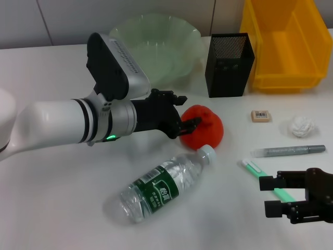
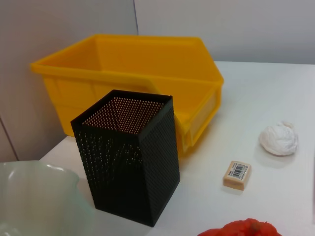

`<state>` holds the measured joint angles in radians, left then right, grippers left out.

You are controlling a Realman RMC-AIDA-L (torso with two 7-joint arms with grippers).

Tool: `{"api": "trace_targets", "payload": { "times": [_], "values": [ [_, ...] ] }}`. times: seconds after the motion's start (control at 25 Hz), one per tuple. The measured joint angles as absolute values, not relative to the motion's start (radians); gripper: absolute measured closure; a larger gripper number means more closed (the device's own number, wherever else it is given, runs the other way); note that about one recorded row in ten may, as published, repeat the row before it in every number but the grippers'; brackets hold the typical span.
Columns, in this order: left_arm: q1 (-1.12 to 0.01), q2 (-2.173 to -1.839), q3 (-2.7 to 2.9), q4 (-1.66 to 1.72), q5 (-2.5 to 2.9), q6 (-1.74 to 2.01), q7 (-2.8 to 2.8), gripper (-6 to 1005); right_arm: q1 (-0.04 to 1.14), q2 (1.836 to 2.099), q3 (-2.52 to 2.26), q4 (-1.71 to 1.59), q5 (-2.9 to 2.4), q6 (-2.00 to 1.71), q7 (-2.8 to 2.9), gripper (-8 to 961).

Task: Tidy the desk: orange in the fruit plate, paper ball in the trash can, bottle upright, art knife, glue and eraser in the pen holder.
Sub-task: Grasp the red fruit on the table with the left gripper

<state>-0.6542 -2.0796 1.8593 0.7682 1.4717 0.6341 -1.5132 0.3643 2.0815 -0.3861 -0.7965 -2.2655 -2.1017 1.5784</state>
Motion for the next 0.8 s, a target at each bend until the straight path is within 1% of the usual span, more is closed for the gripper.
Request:
{"api": "trace_targets", "payload": {
  "times": [0.8],
  "values": [
    [-0.720,-2.080,1.896,0.702,1.404,0.636,-1.507,506,0.354,2.078,-0.393,-0.765,-2.273,-2.074,1.567,194]
  ]
}}
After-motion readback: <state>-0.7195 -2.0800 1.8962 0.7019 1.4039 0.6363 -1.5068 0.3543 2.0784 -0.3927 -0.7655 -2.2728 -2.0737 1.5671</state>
